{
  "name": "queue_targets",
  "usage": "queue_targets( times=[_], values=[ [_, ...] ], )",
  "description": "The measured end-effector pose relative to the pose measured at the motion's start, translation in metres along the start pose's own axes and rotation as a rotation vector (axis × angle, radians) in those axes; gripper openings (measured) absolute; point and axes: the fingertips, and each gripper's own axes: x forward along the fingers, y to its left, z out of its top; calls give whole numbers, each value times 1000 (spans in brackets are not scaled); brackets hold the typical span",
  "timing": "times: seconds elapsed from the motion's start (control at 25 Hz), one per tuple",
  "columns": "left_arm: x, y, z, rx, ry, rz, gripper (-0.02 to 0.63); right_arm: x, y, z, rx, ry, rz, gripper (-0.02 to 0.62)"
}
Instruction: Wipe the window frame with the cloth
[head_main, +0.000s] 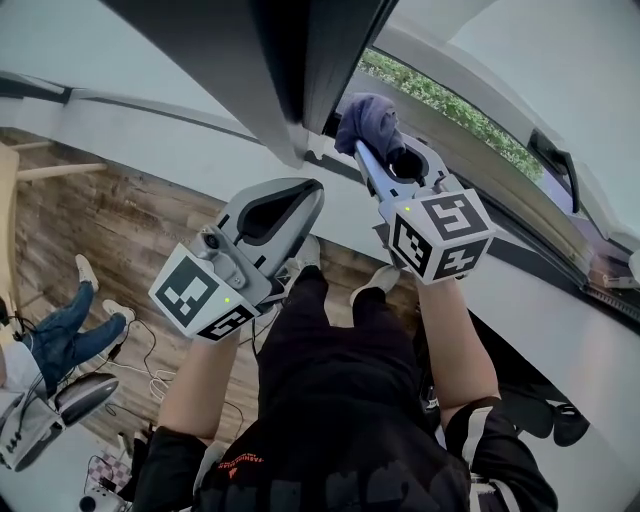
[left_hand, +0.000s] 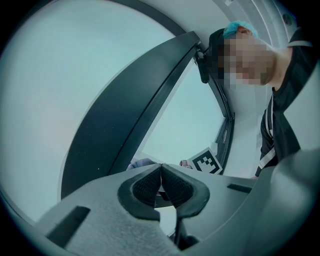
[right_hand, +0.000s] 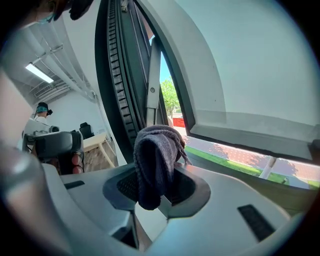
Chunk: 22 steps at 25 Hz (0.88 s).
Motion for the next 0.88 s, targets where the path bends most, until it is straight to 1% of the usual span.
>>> queue_targets(
  times=[0.68,0.88],
  values=[
    [42,-46,-16,21,61,-71,23,-53,-46,-20,74,-34,-60,113],
    [59,-62,-22,29,80,-103,23,-71,-62,-28,101,-43,-82,113]
  ],
)
